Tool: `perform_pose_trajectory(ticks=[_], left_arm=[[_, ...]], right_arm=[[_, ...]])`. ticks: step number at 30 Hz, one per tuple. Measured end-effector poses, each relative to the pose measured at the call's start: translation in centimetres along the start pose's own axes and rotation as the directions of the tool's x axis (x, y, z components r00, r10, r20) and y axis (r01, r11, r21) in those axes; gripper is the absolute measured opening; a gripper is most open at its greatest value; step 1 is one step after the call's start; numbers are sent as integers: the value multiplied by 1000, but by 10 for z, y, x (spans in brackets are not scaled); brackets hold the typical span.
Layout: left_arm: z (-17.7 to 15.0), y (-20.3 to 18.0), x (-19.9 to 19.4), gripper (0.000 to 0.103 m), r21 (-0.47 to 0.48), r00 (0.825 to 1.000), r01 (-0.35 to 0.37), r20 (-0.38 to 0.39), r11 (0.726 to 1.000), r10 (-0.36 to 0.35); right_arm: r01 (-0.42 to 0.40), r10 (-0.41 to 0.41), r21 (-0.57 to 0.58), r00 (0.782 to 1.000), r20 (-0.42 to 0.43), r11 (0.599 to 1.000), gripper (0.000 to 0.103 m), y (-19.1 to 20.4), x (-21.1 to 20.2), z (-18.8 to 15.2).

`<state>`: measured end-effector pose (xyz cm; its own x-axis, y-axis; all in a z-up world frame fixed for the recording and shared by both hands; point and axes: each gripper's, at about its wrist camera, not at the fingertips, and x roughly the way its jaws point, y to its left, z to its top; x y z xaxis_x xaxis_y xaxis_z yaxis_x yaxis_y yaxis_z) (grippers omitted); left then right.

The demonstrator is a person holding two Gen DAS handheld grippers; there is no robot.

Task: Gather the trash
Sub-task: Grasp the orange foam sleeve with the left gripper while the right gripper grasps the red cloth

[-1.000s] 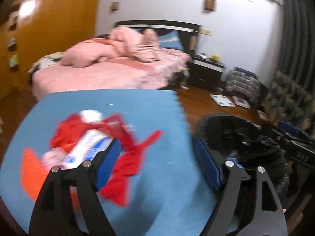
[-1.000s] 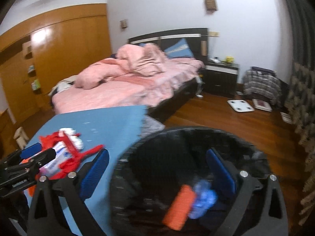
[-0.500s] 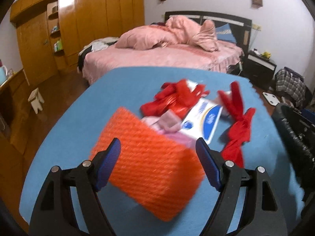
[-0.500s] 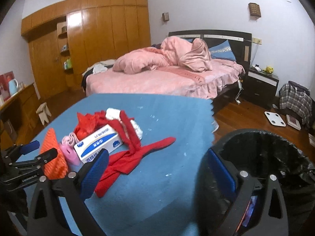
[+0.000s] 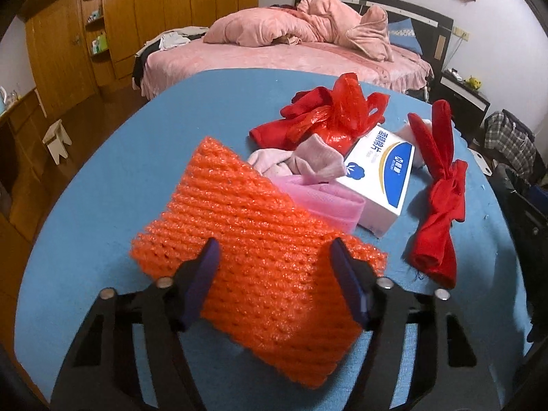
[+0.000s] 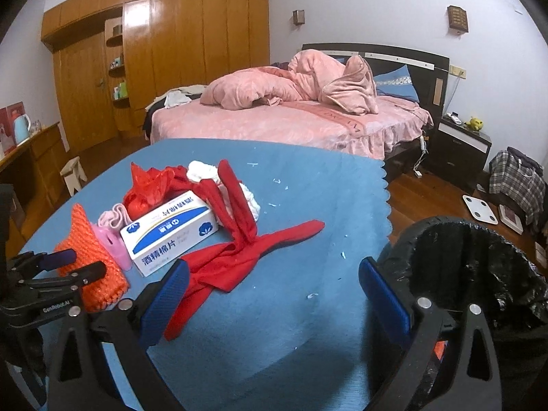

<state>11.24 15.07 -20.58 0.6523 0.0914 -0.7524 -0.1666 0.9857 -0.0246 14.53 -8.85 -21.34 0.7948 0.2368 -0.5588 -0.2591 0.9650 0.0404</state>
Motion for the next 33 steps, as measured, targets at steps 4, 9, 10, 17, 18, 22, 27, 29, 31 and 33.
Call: perform_pose_trajectory(ticks=[4, 9, 10, 17, 18, 22, 27, 29, 31, 33], left_arm=[[-3, 1, -1, 37, -12, 1000, 15, 8, 1000, -15], [-4, 0, -1, 20, -17, 999, 48, 15, 999, -47], [-4, 1, -1, 19, -19, 999, 49, 16, 999, -49], [-3, 7, -6, 15, -52, 997, 70, 44, 996, -68], [-3, 7, -7, 15, -54, 997, 71, 46, 996, -68], [-3, 8, -7, 15, -54, 996, 72, 46, 996, -70], [-3, 8, -7, 15, -54, 996, 71, 48, 996, -69], [-2, 8, -8, 15, -51, 996, 71, 55, 996, -68], [-3, 8, -12, 15, -47, 995, 72, 66, 996, -68], [-3, 9, -18, 14, -41, 994, 71, 85, 997, -67]], right_arm=[[-6, 5, -14, 1000, -15, 1000, 97, 5, 6, -2], [-18, 17, -24, 999, -37, 1000, 97, 14, 14, -3], [-21, 20, -23, 999, -46, 1000, 97, 15, 16, -3], [-40, 39, -13, 992, -123, 999, 97, 23, 38, 0], [-45, 43, -14, 989, -140, 999, 96, 24, 43, 0], [-74, 65, -33, 975, -210, 997, 75, 31, 58, -1], [-157, 136, -62, 956, -259, 986, 31, 41, 65, -6], [-175, 145, -100, 957, -252, 979, 17, 49, 62, -8], [-172, 138, -128, 961, -238, 977, 12, 55, 56, -8], [-171, 141, -123, 965, -221, 978, 12, 56, 51, -8]])
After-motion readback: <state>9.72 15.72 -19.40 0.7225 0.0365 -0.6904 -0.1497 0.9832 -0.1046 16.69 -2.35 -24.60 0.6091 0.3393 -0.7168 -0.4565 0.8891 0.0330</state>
